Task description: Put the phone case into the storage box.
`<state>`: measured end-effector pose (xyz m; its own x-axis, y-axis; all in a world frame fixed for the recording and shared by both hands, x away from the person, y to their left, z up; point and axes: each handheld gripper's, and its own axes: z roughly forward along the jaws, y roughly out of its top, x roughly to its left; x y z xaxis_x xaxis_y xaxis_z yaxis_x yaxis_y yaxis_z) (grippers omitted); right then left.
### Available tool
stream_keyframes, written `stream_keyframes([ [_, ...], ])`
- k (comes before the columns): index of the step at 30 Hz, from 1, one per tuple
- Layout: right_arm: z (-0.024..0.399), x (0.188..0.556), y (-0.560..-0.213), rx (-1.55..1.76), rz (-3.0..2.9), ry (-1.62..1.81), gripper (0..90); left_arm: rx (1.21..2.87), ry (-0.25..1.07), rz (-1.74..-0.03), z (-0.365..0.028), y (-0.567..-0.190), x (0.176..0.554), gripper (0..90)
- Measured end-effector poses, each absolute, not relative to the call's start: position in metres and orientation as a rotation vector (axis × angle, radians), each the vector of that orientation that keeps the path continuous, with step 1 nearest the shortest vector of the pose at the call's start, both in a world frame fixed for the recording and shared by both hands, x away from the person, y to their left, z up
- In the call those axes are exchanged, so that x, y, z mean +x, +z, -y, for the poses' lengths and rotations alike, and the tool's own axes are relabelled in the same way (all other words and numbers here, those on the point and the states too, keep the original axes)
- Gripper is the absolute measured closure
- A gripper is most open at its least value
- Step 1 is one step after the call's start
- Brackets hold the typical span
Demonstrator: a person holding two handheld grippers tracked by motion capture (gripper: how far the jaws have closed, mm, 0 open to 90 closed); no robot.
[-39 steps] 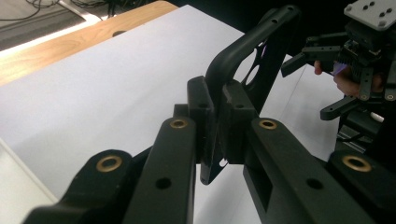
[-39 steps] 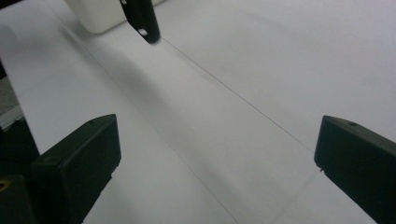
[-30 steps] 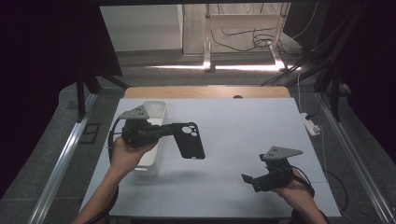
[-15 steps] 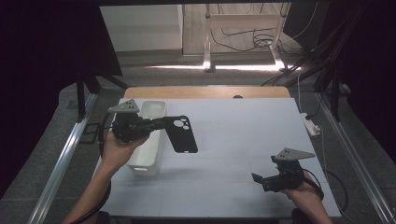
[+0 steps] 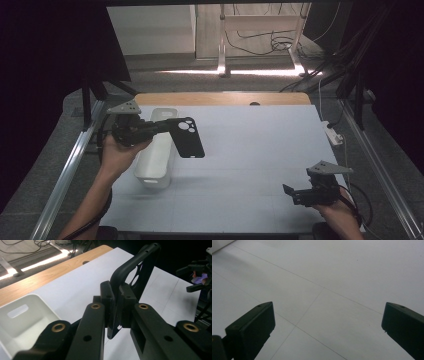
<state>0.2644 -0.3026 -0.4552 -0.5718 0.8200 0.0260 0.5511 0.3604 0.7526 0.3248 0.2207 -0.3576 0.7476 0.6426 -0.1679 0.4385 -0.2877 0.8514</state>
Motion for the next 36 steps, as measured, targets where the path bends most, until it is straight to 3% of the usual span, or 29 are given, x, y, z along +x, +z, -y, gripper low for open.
stream_keyframes([
  [36,0.314,0.259,-0.452,1.263,-2.199,1.050,0.0,1.948,0.402,-0.944,-0.279,-0.338,0.347,83.9],
])
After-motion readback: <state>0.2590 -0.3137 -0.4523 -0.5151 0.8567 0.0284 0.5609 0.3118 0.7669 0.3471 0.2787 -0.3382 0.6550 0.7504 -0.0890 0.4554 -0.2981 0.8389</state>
